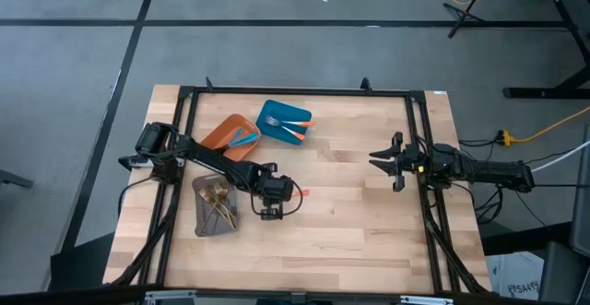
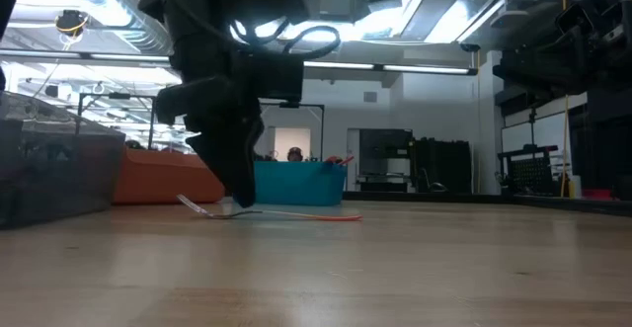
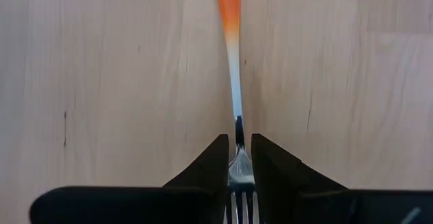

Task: Sort silverware by color (type)
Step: Put the orange fork into the blue bin

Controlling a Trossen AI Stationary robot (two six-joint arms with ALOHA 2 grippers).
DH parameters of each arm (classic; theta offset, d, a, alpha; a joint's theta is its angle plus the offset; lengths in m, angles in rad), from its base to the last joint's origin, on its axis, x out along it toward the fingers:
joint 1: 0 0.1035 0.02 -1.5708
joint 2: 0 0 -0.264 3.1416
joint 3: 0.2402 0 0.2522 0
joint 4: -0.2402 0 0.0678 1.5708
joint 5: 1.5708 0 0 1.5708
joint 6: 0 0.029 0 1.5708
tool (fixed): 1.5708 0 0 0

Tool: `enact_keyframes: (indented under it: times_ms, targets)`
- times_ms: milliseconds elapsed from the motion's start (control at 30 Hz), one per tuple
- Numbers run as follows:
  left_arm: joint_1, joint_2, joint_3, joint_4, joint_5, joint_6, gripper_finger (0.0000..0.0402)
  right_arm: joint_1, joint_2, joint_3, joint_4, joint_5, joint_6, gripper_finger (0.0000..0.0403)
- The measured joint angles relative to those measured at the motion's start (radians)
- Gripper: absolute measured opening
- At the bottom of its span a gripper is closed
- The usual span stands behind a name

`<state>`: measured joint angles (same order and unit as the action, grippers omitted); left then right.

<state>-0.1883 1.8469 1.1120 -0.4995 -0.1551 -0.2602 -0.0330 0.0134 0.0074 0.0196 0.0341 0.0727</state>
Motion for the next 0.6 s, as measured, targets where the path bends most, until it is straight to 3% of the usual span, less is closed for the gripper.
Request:
enact_keyframes:
  times_ms: [600]
  targets:
    - [0.003,0.0,-0.006,0.06,-0.031,0.005,0.0059,0.0,0.0,0.0,0.0,0.0,0.0,0.0092]
